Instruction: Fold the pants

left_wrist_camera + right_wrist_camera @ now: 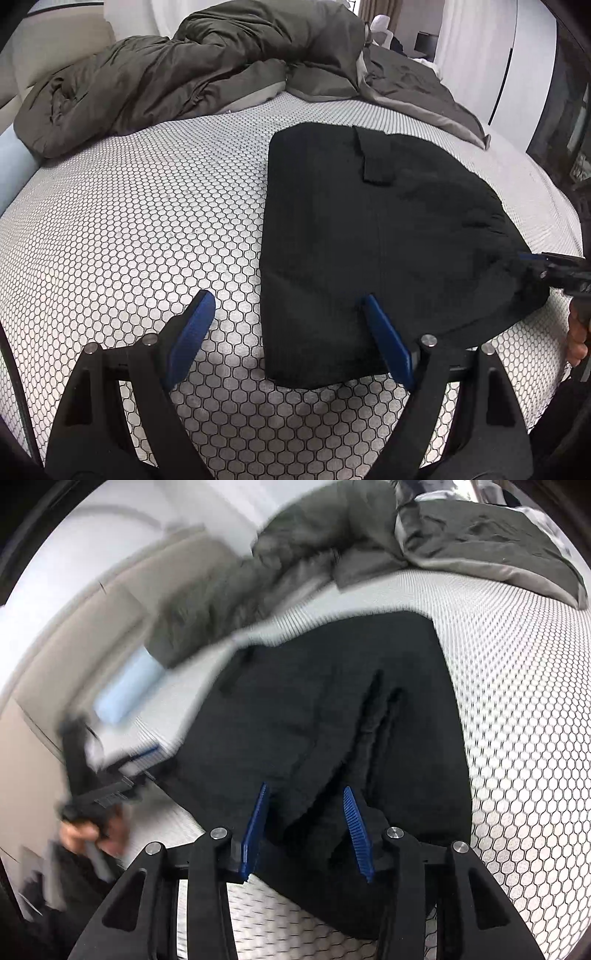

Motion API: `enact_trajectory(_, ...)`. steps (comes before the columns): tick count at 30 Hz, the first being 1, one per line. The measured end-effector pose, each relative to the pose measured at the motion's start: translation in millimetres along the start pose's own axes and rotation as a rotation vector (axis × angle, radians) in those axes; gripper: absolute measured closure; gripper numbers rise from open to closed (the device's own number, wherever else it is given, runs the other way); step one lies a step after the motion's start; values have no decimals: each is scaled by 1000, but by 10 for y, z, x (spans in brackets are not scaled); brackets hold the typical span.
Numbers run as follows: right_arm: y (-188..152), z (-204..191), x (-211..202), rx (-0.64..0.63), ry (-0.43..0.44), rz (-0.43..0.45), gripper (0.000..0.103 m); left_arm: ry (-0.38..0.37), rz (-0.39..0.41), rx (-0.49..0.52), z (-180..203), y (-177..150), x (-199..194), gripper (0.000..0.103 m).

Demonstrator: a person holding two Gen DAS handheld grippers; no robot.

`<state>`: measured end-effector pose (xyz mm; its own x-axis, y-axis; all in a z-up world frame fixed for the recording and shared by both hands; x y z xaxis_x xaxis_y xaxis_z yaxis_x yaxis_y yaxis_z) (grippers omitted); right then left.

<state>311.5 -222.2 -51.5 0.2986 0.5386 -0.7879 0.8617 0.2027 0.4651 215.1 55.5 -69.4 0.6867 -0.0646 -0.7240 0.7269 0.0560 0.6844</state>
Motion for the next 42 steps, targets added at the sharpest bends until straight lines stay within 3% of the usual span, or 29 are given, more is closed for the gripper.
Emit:
enact_trajectory(5,-16,26,12,-73,-117,-17,54,0,0,-4,21,-33,-3,21)
enact_trajectory(10,18,140,-111,-6,-59,21,44,-1,1,-2,4,1,18,21)
enact_trajectory(13,104,313,-216,78,-68,65,43,-11,-1,-2,-6,0,15,21)
enact_trajectory(17,125,548,-126,179,-64,53,43,-23,-5,1,-2,15,29,21)
enact_trajectory(18,119,581,-119,186,-58,48,46,-26,-6,0,3,16,32,21)
enact_trajectory(22,179,580,5,180,-76,51,75,-36,-8,1,22,20,45,21)
enact_trajectory(29,271,573,113,168,-106,55,77,-41,-10,-9,11,31,60,21)
enact_trajectory(33,228,577,-73,179,-84,77,77,-61,-6,-21,12,43,26,21)
enact_trajectory(39,173,641,-237,220,-49,83,66,-93,32,-44,38,96,-90,21)
enact_trajectory(42,127,656,-269,221,-50,72,57,-78,112,-21,137,161,-251,21)
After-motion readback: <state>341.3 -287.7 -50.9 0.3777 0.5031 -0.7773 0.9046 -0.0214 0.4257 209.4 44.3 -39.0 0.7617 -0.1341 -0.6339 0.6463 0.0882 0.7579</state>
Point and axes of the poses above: each gripper's, at about its wrist camera, not at the fingertips, and x roughly the way its jaws point, z to its right, y to its top, the point moved 6 cm from there along x, roughly the way its jaws point
